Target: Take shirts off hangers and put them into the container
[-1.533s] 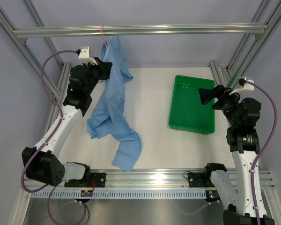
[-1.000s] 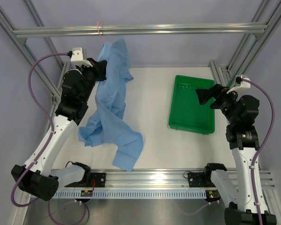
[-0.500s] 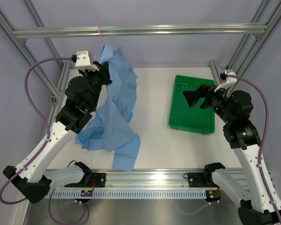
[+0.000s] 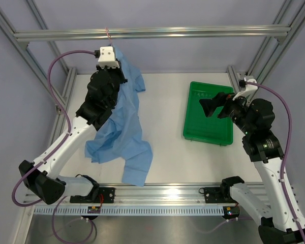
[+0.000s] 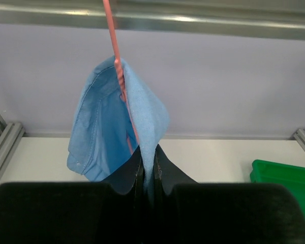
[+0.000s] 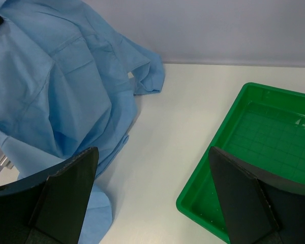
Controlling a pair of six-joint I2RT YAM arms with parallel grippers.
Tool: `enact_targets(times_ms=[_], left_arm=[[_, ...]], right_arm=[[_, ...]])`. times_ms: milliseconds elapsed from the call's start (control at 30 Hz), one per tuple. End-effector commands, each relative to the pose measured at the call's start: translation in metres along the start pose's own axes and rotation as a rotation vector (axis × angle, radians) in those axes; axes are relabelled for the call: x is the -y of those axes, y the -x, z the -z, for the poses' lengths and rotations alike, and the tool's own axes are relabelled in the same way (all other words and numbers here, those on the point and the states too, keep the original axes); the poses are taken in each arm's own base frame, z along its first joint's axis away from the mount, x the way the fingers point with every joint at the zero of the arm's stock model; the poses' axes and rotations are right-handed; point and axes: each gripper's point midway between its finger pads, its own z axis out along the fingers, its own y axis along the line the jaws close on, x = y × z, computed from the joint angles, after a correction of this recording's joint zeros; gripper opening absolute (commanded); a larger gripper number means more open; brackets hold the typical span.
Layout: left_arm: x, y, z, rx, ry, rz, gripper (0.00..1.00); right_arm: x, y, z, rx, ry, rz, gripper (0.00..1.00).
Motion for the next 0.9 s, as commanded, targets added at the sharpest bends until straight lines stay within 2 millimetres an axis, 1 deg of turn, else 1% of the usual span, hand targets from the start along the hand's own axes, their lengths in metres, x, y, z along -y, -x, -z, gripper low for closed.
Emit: enact_targets(times_ms=[0,100,167,300,367,433,467,600,633,700,733,800,833,867], left_arm=[[-0.004,0.084,0.015,0.232,-0.016,0.08,0.0],[-0.004,0.1,0.02,0.269,-0.021,0.039,0.0],[-0.001,0.113,0.022,0.309,-0.046,0.032,0.0],[0.003,0.126,0.023,0.346,-0.067,-0.005,0.0],[0.014,0.133,0.027,0.389,-0.128,-0.027,0.0],[0.018,0.133,0.021,0.379,-0.132,-0.06,0.0],[0.018,0.136,0.021,0.391,-0.132,-0.067,0.0],[0.024,0.133,0.027,0.405,-0.173,-0.076,0.0],[0.026,0.142,0.036,0.434,-0.187,-0.063,0.0],[0.028,0.152,0.046,0.466,-0.198,-0.076,0.0],[0.029,0.156,0.047,0.474,-0.204,-0.087,0.0],[0.029,0.16,0.044,0.478,-0.194,-0.12,0.0],[0.026,0.167,0.044,0.493,-0.184,-0.13,0.0],[0.028,0.163,0.038,0.48,-0.179,-0.144,0.0]], right_arm=[[0.002,-0.002,-0.002,-0.01,-0.01,0.016,0.99],[0.001,-0.007,-0.009,-0.037,0.009,0.006,0.99],[0.001,-0.008,-0.012,-0.045,0.009,-0.003,0.99],[0.0,-0.007,-0.011,-0.045,0.013,0.004,1.0],[0.0,-0.005,-0.011,-0.044,0.011,0.009,0.99],[0.001,-0.008,-0.012,-0.06,0.008,0.009,0.99],[0.001,-0.007,-0.012,-0.06,0.008,0.011,1.0],[0.0,-0.008,-0.013,-0.056,0.019,0.012,1.0],[-0.001,-0.009,-0.014,-0.06,0.023,0.008,1.0],[0.0,-0.013,-0.019,-0.076,0.027,0.001,0.99],[0.0,-0.013,-0.02,-0.08,0.028,0.0,0.99],[0.0,-0.014,-0.021,-0.083,0.03,-0.001,1.0],[0.0,-0.013,-0.022,-0.082,0.031,0.0,1.0],[-0.001,-0.013,-0.021,-0.081,0.032,0.002,0.99]])
